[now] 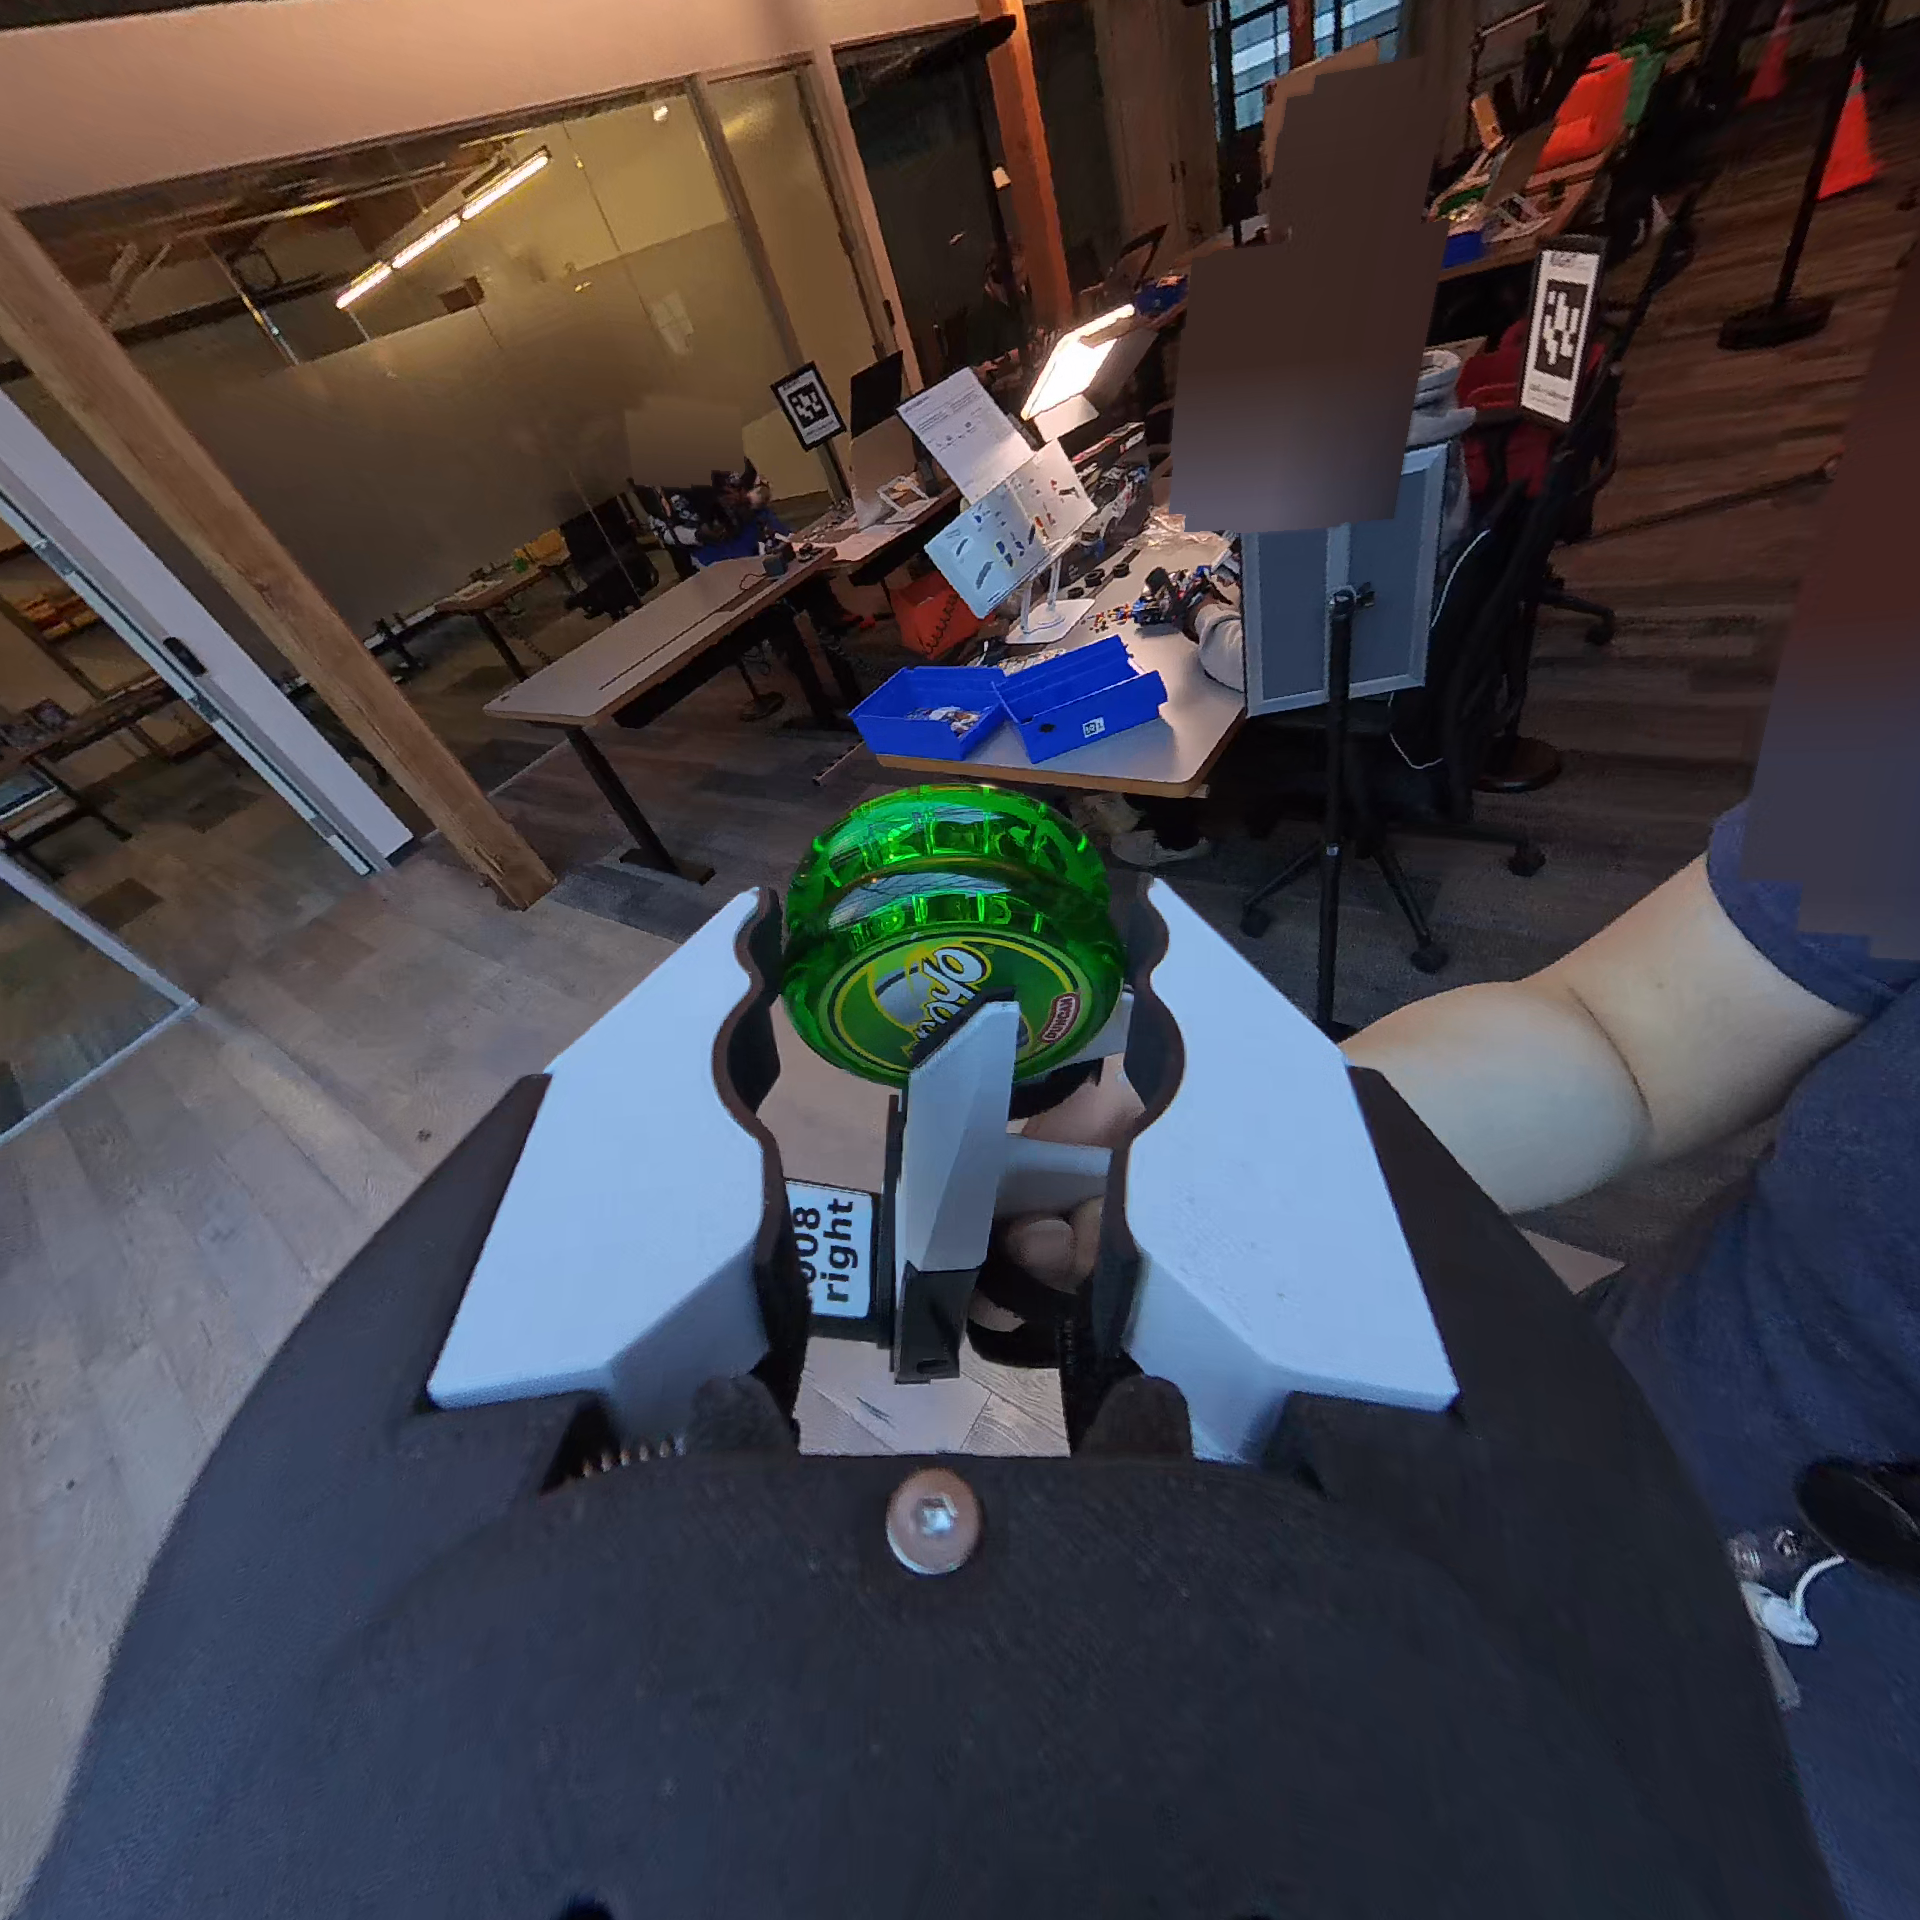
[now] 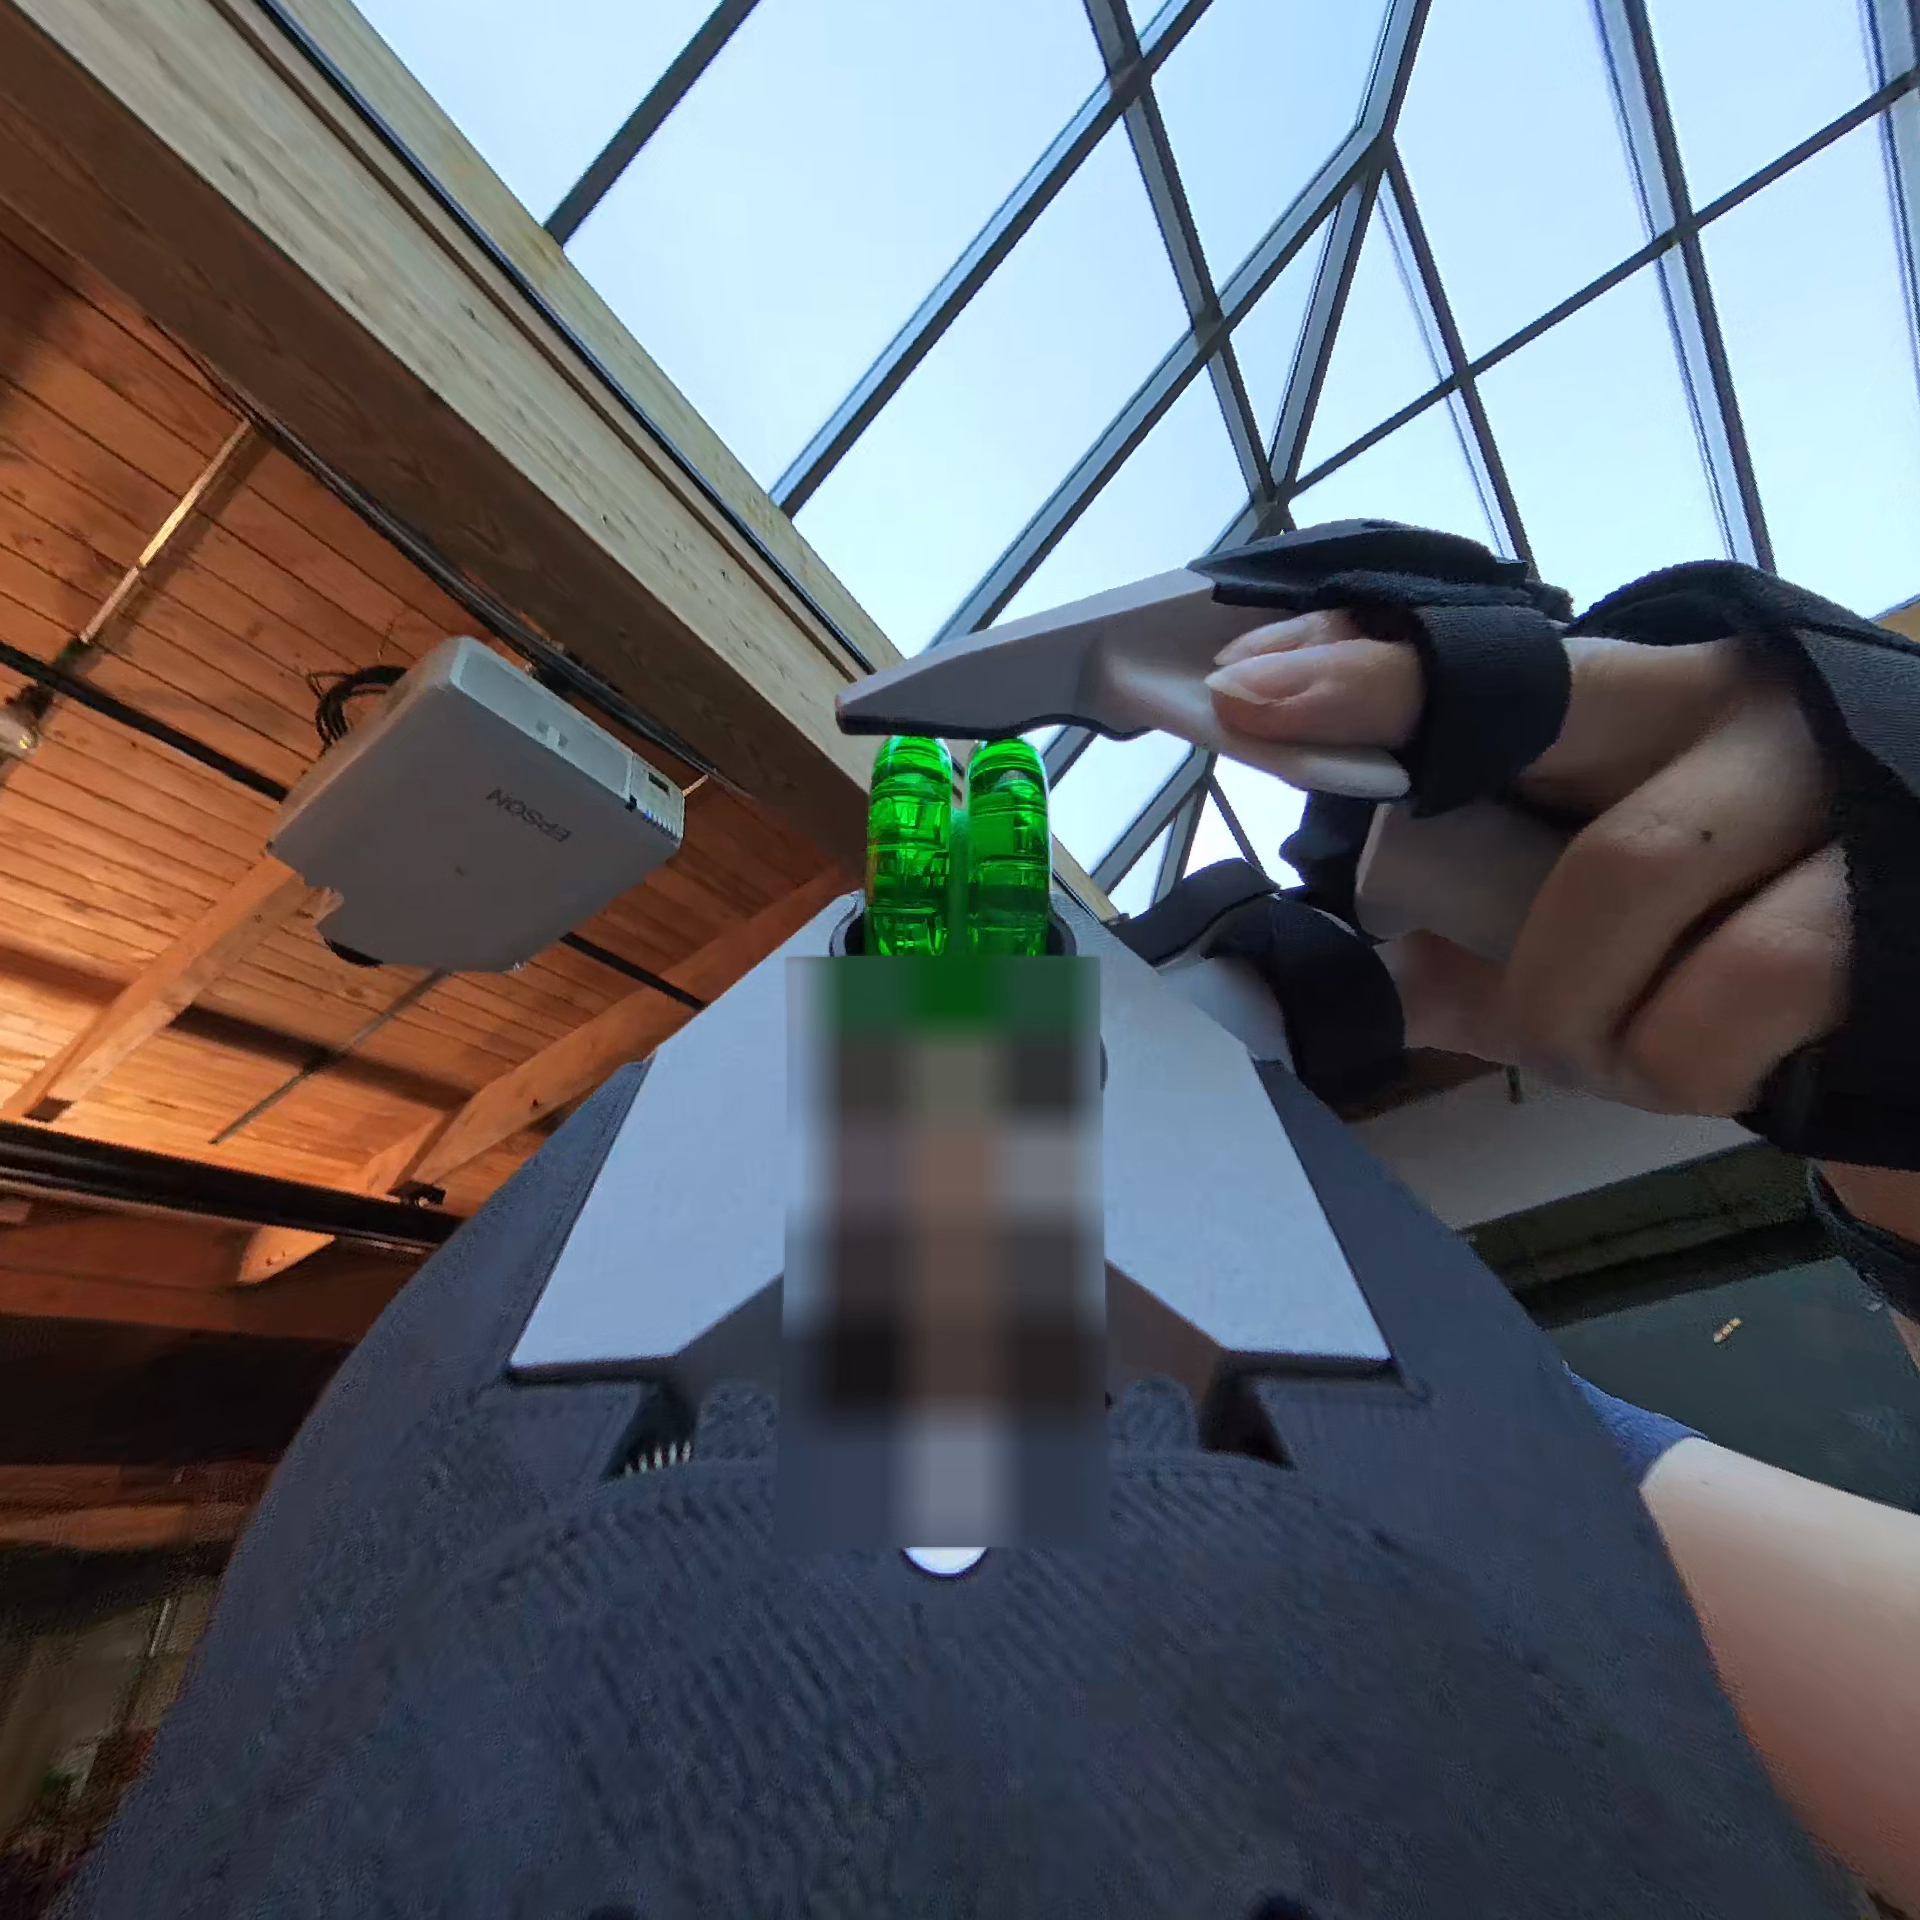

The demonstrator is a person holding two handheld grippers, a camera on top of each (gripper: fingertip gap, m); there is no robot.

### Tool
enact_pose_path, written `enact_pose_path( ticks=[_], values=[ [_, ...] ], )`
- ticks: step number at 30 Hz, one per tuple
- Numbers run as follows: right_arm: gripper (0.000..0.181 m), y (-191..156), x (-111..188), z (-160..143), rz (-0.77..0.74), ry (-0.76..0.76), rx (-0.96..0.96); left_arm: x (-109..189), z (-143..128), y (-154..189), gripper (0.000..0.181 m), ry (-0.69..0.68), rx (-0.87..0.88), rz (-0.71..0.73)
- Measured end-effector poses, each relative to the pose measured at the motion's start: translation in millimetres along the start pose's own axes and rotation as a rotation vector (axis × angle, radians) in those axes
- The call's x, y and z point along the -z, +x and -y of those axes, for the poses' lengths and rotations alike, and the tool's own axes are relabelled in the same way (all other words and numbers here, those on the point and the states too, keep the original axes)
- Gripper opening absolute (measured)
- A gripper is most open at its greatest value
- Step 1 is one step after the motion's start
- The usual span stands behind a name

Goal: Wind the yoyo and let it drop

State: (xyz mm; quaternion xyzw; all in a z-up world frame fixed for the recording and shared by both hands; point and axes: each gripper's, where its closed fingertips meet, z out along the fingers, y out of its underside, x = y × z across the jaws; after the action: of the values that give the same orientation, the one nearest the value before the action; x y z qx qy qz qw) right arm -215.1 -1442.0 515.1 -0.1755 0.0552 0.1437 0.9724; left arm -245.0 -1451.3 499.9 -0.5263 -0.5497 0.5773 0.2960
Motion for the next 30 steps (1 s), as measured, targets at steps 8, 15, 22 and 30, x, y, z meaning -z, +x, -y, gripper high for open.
enact_pose_path(
  ticks=[8, 15, 22, 30],
  values=[
    [0.026, 6.0, -1.0, 5.9, 0.029, 0.111, -0.063, -4.1, -16.3, -7.8, 0.065, -0.02, 0.034, 0.046],
    [0.03, 8.6, 9.0, 20.4, -0.078, 0.187, 0.078, -6.5, -22.9, -21.9, 0.064, 0.023, 0.285, 0.025],
    [0.04, 14.5, 22.3, 15.6, -0.191, 0.181, 0.128, -6.8, -29.8, -18.9, 0.063, 0.014, 0.269, 0.042],
    [0.061, 14.8, 61.1, 26.7, -0.938, 0.032, 0.747, 24.4, -43.9, -39.9, 0.063, -0.06, 0.217, 0.269]
  ],
)
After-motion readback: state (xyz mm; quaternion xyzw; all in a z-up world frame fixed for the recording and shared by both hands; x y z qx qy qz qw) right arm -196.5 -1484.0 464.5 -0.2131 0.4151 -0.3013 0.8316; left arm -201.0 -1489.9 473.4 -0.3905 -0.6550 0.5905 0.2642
